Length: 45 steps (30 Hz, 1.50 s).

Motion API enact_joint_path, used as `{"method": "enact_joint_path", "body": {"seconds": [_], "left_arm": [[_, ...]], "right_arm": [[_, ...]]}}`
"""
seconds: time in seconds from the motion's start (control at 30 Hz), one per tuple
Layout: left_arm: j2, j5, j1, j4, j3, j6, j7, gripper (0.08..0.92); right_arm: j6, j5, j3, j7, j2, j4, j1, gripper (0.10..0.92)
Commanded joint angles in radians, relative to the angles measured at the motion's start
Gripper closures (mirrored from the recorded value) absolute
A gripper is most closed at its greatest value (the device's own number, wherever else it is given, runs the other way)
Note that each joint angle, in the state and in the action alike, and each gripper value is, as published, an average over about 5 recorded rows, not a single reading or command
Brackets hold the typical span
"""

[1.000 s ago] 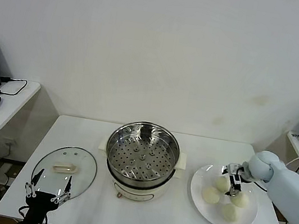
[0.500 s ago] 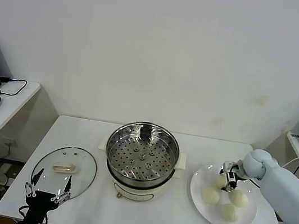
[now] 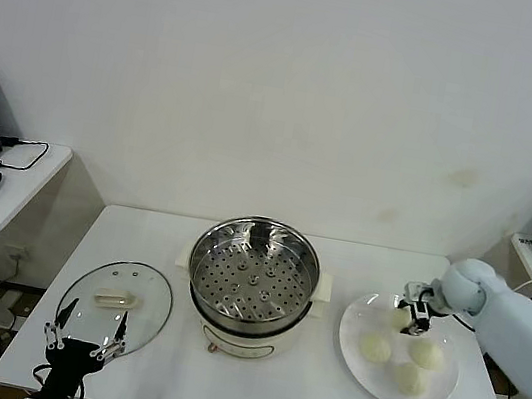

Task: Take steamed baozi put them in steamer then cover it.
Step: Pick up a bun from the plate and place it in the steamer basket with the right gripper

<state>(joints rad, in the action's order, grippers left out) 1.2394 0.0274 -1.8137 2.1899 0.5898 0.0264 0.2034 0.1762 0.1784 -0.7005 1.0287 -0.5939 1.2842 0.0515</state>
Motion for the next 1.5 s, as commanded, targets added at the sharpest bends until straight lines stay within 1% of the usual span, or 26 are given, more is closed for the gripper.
{"method": "enact_joint_path", "body": {"seconds": [0.03, 0.2, 0.33, 0.57, 0.83, 0.93, 1.1, 1.23, 1.5], "left_arm": [[-0.002, 0.001, 0.0, -0.001, -0.001, 0.001, 0.0, 0.177], [-0.013, 0.005, 0.007, -0.003, -0.003, 0.002, -0.002, 0.177], [-0.02, 0.011, 0.013, -0.004, -0.003, 0.002, -0.002, 0.177], [-0.032, 0.025, 0.021, -0.014, 0.01, 0.001, -0.004, 0.177], [-0.036, 0.047, 0.029, -0.025, 0.033, 0.002, -0.008, 0.177], [-0.036, 0.049, 0.033, -0.029, 0.038, 0.003, -0.008, 0.177], [-0.035, 0.048, 0.037, -0.032, 0.039, 0.004, -0.009, 0.177], [-0.032, 0.047, 0.037, -0.027, 0.04, 0.006, -0.009, 0.177], [-0.025, 0.043, 0.036, -0.012, 0.04, 0.008, -0.012, 0.177]], "right_arm": [[0.007, -0.099, -0.067, 0.006, 0.091, 0.11, -0.114, 0.448], [0.008, -0.219, -0.182, 0.015, 0.123, 0.185, -0.328, 0.448], [-0.008, -0.298, -0.303, 0.007, 0.071, 0.197, -0.51, 0.448], [-0.05, -0.407, -0.485, -0.027, -0.146, 0.167, -0.725, 0.448], [-0.149, -0.45, -0.57, -0.078, -0.405, 0.092, -0.727, 0.44], [-0.21, -0.431, -0.581, -0.091, -0.486, 0.043, -0.693, 0.44], [-0.313, -0.353, -0.6, -0.104, -0.578, -0.029, -0.637, 0.44], [-0.379, -0.294, -0.611, -0.119, -0.619, -0.061, -0.606, 0.44], [-0.536, -0.086, -0.603, -0.155, -0.673, -0.168, -0.536, 0.432]]}}
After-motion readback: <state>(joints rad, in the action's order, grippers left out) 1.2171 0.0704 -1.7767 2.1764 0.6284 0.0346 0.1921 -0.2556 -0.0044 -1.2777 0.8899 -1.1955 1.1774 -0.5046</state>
